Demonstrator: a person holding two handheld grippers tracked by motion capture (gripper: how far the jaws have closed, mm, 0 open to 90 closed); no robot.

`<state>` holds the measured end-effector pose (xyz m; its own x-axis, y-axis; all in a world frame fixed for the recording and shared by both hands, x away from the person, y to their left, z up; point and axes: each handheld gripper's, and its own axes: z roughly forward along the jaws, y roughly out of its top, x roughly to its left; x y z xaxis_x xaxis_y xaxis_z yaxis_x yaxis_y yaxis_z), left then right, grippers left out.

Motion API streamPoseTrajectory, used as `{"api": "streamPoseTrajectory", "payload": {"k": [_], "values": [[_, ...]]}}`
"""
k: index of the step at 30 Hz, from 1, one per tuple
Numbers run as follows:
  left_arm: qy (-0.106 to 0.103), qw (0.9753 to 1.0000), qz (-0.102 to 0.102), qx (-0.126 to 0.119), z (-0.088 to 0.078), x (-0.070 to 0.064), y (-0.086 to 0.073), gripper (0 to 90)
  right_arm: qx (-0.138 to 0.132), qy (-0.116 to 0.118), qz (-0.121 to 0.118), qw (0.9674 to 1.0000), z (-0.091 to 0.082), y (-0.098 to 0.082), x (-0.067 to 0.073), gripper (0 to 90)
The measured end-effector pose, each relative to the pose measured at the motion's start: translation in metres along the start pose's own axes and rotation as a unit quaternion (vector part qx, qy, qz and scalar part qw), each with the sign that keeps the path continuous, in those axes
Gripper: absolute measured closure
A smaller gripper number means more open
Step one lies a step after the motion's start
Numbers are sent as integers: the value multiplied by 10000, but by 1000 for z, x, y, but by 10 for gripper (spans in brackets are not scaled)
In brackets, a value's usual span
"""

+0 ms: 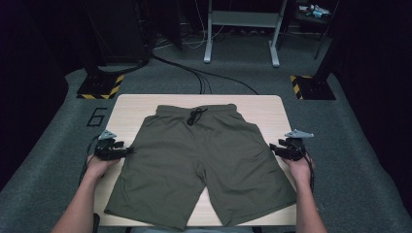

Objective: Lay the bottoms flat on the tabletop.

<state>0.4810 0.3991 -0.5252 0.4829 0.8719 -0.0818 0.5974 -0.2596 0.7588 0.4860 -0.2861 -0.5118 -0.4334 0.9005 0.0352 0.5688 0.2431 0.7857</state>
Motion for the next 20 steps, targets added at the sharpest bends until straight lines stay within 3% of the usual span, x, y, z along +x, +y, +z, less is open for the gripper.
{"api": "streamPoseTrajectory", "payload": {"k": [3, 5, 7, 8, 13, 18, 20], "values": [[15, 10000, -38, -43, 0, 0, -1, 400, 132, -41, -2, 9999, 4, -7, 1, 463], [25, 10000, -15, -17, -1, -1, -2, 397, 226, -28, -130, 9997, 7, -10, 2, 449], [99, 9999, -41, -118, 0, -2, -3, 395, 180, -46, -53, 9998, 7, -11, 3, 442], [103, 9999, -24, -33, -1, -3, -3, 393, 178, -65, -50, 9998, 8, -11, 4, 433], [157, 9998, -80, -103, -1, -5, -5, 386, 181, -134, 5, 9997, 7, -12, 8, 381], [226, 9996, -61, -168, 1, -7, -5, 379, 192, -74, 43, 9998, 6, -13, 10, 319], [204, 9998, -30, -83, 0, -7, -4, 371, 206, -77, 11, 9998, 6, -13, 10, 313]]}}
